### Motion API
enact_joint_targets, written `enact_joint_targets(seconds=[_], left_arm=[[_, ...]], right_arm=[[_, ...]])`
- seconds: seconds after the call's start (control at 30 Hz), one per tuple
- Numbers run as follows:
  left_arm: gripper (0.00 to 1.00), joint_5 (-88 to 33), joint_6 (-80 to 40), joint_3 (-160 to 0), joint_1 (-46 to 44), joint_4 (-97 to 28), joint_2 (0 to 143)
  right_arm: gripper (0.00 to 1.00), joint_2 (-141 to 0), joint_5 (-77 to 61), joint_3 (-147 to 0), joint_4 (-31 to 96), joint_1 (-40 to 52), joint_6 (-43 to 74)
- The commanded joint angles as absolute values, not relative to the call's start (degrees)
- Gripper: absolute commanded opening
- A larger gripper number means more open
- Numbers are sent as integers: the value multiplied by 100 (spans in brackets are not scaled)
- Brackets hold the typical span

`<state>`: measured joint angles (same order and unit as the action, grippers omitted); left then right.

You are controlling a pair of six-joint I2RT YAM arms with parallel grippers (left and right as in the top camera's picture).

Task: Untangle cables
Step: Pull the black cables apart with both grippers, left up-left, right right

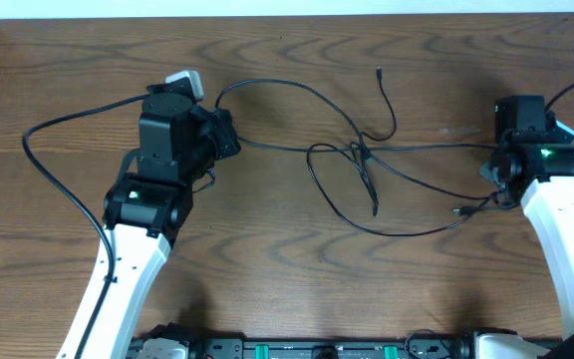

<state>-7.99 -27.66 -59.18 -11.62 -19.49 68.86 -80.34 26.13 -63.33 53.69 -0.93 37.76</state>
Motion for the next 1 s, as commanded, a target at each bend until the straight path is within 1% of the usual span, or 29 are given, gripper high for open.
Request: enact_joint_targets(seconds=[0.0, 0.03, 0.07, 0.2, 0.4, 0.53, 0.6, 0.73, 0.8, 0.9, 0.93, 0.97], left_arm=[[7, 381, -2884, -6012, -1103, -1951, 6895], [7, 703, -2886, -6012, -1103, -1973, 6895], [7, 1308, -2886, -6012, -1081, -2047, 6895], [8, 2053, -2891, -6012, -932, -2298, 6895], [7, 2062, -3424, -6012, -620, -2720, 7000], [7, 2064, -3872, -6012, -366, -2888, 7284], [7, 2060, -4095, -6012, -237, -2947, 7430], [8, 1570, -4230, -6012, -134, -2974, 7749], [7, 1142, -4230, -6012, -137, -2956, 7878], [7, 456, -4211, -6012, -137, -2945, 8058], [8, -75, -4064, -6012, -137, -2926, 8171], [8, -318, -3964, -6012, -137, -2908, 8221]], right_arm=[[3, -8020, 2967, -6401, 5356, -231, 3765], [3, -8020, 3022, -6401, 5360, -250, 3763], [2, -8020, 3074, -6401, 5360, -327, 3765], [2, -8020, 3179, -6401, 5374, -622, 3767], [1, -8027, 2611, -6401, 5310, -1103, 3916], [1, -8027, 2683, -6401, 5310, -1284, 3913], [1, -8027, 2508, -6401, 5293, -1337, 3916], [1, -8027, 1518, -6401, 5183, -1341, 3881], [1, -8027, 808, -6399, 4980, -1339, 3557], [1, -8027, 143, -6399, 4709, -1299, 3068], [1, -8027, -200, -6399, 4580, -1216, 2797], [1, -8027, -375, -6399, 4517, -1162, 2663]])
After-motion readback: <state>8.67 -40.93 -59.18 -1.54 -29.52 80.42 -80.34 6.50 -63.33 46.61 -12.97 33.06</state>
